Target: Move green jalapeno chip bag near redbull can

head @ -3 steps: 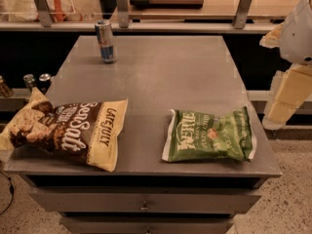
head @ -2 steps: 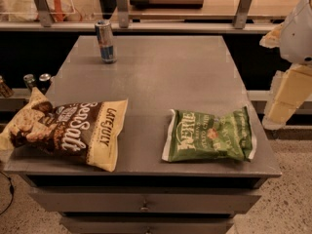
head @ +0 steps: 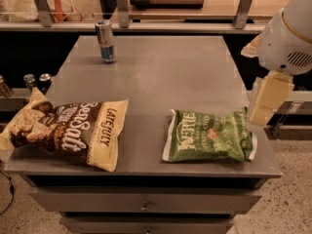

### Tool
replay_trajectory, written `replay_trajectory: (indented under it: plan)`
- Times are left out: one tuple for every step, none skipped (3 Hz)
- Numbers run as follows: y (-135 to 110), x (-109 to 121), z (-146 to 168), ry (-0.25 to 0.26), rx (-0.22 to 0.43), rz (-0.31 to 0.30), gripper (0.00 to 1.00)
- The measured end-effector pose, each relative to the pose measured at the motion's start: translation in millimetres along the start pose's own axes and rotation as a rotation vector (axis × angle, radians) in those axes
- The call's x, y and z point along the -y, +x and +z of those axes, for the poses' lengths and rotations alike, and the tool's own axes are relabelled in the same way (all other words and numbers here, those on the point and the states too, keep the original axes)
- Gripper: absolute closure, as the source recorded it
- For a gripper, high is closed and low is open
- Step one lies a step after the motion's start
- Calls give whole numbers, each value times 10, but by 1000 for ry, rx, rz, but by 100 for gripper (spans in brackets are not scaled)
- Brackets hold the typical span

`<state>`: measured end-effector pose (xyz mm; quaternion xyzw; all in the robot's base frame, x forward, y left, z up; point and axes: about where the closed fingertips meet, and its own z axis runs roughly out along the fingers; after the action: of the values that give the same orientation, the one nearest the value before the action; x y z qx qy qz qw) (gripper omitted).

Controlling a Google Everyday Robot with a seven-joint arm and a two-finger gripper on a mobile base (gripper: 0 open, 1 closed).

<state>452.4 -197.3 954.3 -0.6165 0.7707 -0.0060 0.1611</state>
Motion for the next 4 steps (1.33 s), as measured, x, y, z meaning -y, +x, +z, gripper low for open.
replay_trajectory:
  plan:
    - [-40, -11, 356, -59, 13, -7, 0]
    - [-16, -85, 690, -120, 16, 0, 0]
    - [8, -144, 997, -178, 23, 12, 0]
    - [13, -182, 1217, -213, 33, 26, 17]
